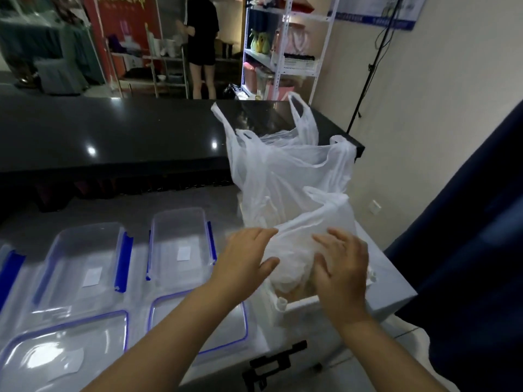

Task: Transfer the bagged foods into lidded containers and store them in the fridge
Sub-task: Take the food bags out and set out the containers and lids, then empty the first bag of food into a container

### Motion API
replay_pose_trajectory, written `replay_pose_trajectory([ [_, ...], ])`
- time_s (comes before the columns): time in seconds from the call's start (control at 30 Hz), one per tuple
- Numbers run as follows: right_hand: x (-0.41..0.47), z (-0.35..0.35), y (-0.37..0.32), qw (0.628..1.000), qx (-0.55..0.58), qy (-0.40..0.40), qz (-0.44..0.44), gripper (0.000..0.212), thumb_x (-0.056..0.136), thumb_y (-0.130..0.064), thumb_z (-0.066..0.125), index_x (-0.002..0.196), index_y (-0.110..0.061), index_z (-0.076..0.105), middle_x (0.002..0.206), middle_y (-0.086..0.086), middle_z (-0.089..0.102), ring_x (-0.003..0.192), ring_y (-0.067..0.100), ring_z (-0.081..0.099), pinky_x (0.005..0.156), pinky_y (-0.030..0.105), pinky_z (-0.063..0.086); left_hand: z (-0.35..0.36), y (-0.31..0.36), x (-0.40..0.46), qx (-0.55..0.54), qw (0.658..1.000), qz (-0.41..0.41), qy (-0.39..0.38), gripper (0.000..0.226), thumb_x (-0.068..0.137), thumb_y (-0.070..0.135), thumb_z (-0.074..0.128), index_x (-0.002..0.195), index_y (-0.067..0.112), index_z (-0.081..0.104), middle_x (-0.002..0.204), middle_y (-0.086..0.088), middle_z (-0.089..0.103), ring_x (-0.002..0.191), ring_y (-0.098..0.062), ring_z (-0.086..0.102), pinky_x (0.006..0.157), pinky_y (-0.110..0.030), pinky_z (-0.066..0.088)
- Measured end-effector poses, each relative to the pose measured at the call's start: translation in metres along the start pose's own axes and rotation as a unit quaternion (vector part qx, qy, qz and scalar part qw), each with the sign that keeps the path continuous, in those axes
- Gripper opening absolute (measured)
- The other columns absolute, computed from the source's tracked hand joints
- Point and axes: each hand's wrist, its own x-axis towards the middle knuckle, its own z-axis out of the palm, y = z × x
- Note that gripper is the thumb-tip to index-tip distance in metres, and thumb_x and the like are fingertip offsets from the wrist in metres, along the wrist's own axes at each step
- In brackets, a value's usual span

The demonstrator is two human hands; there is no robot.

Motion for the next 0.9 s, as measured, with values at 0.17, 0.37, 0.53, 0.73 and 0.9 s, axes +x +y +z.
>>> replay_pose_trajectory([
  [0.17,0.016,-0.014,0.06,0.99,-0.004,0.003,0.141,0.069,0.076,-0.013,0.072,0.133,-0.028,0.036,0.137,0.004,0.027,0.122,0.026,0.028,0.093,0.059,0.043,0.026,0.02,0.038,0.097,0.989,-0.043,-0.106,0.079,0.083,0.039,0.063,0.145,0.021,0.017,0.141,-0.002,0.038,0.129,-0.022,0.034,0.11,-0.032,0.021],
  [0.37,0.03,0.019,0.073,0.971,0.065,-0.217,0.077,0.061,0.084,-0.072,0.02,0.14,-0.05,0.007,0.152,-0.008,0.022,0.136,0.014,0.026,0.11,0.047,0.031,0.022,0.022,0.076,0.164,0.971,0.155,0.08,0.033,0.052,0.017,0.085,0.076,0.018,0.063,0.066,0.0,0.059,0.055,-0.02,0.055,0.05,-0.026,0.044],
  [0.53,0.051,0.033,0.069,0.925,0.206,-0.273,0.164,0.05,0.095,-0.047,0.038,0.142,-0.038,0.023,0.149,-0.015,0.025,0.135,0.002,0.024,0.11,0.029,0.026,0.022,0.027,0.103,0.26,0.931,0.255,0.031,0.097,0.055,0.032,0.083,0.14,0.022,0.037,0.139,-0.004,0.048,0.128,-0.024,0.044,0.109,-0.038,0.021],
  [0.73,0.053,0.019,0.092,0.937,0.207,-0.183,0.214,0.028,0.091,-0.006,0.048,0.105,-0.025,0.064,0.112,-0.009,0.059,0.106,0.007,0.055,0.093,0.03,0.049,0.049,0.037,0.13,0.272,0.919,0.238,-0.16,0.08,0.076,0.026,0.069,0.144,0.02,0.027,0.132,-0.002,0.054,0.133,-0.021,0.035,0.117,-0.039,0.011],
  [0.9,0.044,0.004,0.116,0.955,0.167,-0.123,0.21,0.02,0.091,-0.009,0.053,0.093,-0.025,0.064,0.102,-0.009,0.061,0.098,0.003,0.053,0.081,0.019,0.046,0.047,0.045,0.14,0.145,0.973,0.098,-0.153,0.022,0.088,0.021,0.056,0.11,0.016,0.058,0.106,-0.004,0.057,0.096,-0.025,0.057,0.073,-0.03,0.041],
])
